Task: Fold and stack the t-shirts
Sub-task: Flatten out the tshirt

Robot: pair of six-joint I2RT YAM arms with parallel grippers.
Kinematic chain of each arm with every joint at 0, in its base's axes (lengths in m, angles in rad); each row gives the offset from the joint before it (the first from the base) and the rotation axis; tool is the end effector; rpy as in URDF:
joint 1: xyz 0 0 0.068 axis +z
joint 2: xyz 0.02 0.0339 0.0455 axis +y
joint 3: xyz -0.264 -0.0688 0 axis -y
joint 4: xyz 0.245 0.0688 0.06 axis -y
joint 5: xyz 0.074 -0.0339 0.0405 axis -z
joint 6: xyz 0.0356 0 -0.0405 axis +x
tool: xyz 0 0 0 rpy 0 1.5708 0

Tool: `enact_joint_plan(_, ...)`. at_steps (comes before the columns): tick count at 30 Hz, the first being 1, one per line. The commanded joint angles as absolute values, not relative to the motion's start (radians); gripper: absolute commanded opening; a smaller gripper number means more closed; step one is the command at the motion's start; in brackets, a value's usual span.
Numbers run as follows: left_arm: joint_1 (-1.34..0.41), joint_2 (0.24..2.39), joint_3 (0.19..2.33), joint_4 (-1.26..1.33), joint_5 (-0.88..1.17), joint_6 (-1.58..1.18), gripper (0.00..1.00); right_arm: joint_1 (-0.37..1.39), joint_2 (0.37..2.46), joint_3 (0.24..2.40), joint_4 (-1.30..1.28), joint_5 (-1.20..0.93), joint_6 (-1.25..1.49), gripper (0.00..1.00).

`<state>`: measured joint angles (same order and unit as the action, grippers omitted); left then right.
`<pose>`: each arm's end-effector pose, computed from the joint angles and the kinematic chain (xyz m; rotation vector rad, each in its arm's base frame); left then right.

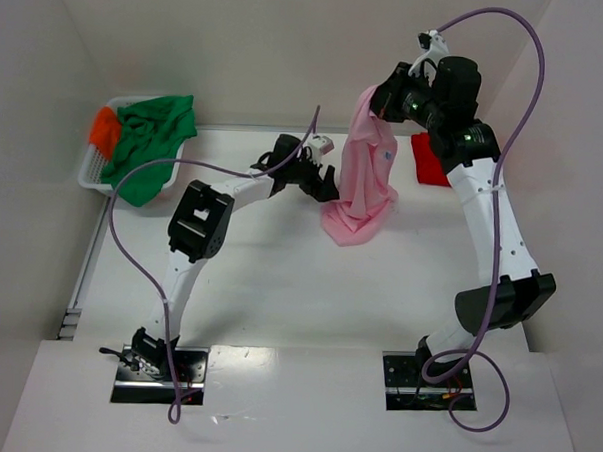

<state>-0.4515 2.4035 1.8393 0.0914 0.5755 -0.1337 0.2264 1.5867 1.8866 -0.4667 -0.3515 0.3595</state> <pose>0.4836 -0.2560 0.1635 0.6944 1.9754 -0.9474 0.3349 0.0897 0.4893 -0.1471 1.7782 0.7309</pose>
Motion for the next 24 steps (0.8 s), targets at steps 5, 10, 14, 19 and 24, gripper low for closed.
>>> enact_joint_plan(5, -0.476, 2.427, 1.888, 0.103, 0.666, -0.086, 0.83, 0.221, 1.56, 1.971, -0.449, -0.373, 0.36, 0.0)
enact_joint_plan(10, -0.476, 2.427, 1.888, 0.094, 0.666, -0.086, 0.28, 0.221, 1.56, 2.025, -0.459, -0.316, 0.351, 0.0)
enact_joint_plan(14, -0.476, 2.367, 1.835, 0.048, 0.569, -0.098, 0.0, 0.221, 1.591, 2.095, -0.468, -0.255, 0.328, 0.0)
enact_joint_plan(19, -0.371, 2.145, 1.704, 0.018, 0.454, -0.135, 0.0, 0.206, 1.647, 2.195, -0.468, -0.115, 0.318, 0.0)
enact_joint_plan(24, -0.171, 1.84, 1.727, -0.072, 0.341, -0.144, 0.0, 0.115, 1.681, 2.24, -0.382, -0.104, 0.356, 0.0)
